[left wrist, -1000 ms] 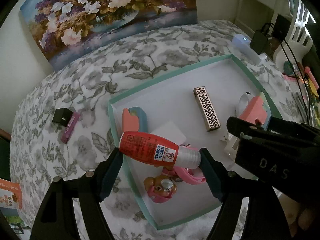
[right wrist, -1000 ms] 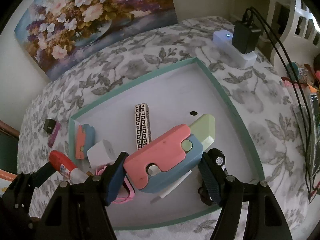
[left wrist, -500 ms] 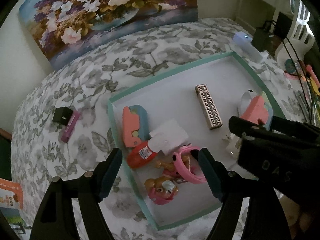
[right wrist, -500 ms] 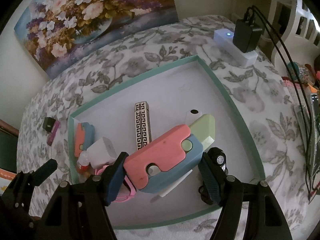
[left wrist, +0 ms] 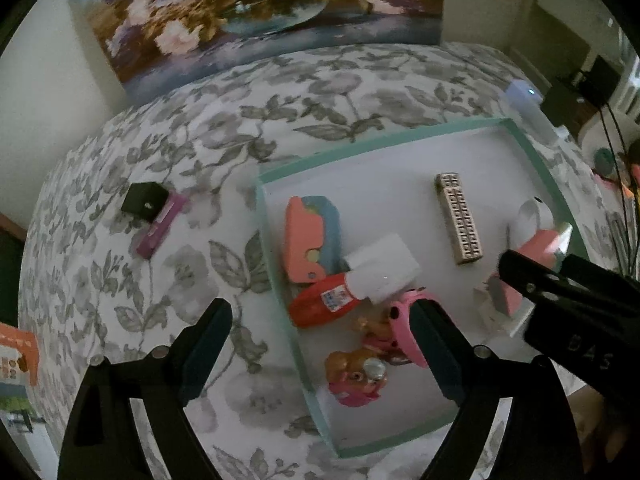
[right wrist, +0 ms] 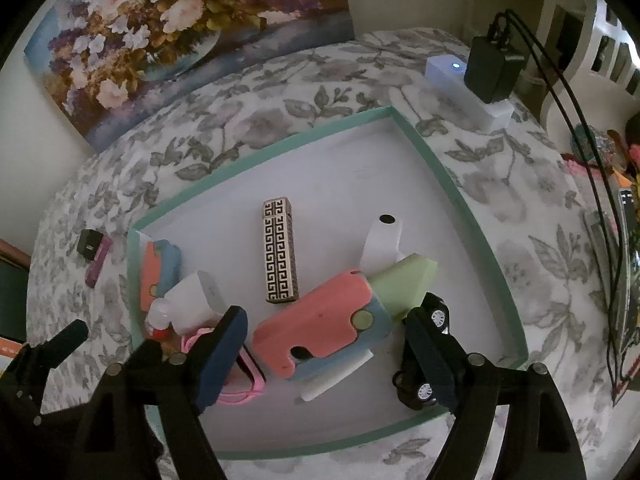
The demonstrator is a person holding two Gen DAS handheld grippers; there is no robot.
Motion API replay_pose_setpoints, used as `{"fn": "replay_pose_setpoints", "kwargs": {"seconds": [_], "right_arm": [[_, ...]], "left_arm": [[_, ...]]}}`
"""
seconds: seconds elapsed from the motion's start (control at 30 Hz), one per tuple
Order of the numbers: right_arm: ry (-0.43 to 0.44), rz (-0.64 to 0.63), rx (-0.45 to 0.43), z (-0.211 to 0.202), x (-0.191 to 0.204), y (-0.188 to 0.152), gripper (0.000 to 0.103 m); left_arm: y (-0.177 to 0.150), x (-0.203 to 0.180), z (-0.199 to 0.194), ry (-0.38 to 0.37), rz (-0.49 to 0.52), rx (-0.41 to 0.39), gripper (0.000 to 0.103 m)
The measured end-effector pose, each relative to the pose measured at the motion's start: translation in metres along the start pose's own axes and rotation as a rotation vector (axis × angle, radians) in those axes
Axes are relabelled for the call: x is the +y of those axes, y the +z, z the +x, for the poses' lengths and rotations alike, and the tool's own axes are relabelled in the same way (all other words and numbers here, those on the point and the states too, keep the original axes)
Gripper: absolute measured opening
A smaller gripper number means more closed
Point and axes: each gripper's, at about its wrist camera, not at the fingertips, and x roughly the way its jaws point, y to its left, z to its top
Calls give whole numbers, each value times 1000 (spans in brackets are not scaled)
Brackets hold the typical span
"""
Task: Organize rigid objects
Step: 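Lower the glue bottle and block into the tray and open both tools, then move both open tools back over the black charger and pink lighter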
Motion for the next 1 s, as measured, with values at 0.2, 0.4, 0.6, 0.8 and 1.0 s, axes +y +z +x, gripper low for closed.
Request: {"fn": "replay_pose_setpoints", "kwargs": {"seconds": [0.2, 0.4, 0.6, 0.8, 1.0], "right_arm": [[-9, 10, -6, 1, -2, 0, 103], [-32, -15, -15, 0, 2, 0, 103], [-46, -40, -12, 2, 7, -1, 103], [-45, -57, -8, 4, 15, -3, 103], [-16, -68, -18, 0, 25, -3, 103]], "left_arm": [[0, 25, 8, 30, -99, 27, 99], [-1, 60, 9, 55, -229, 23, 100], [-2, 89, 12, 61, -321, 24, 100], [-4, 115, 11, 54, -402, 10, 100], [-4, 134, 6, 53, -438, -5, 100]]}}
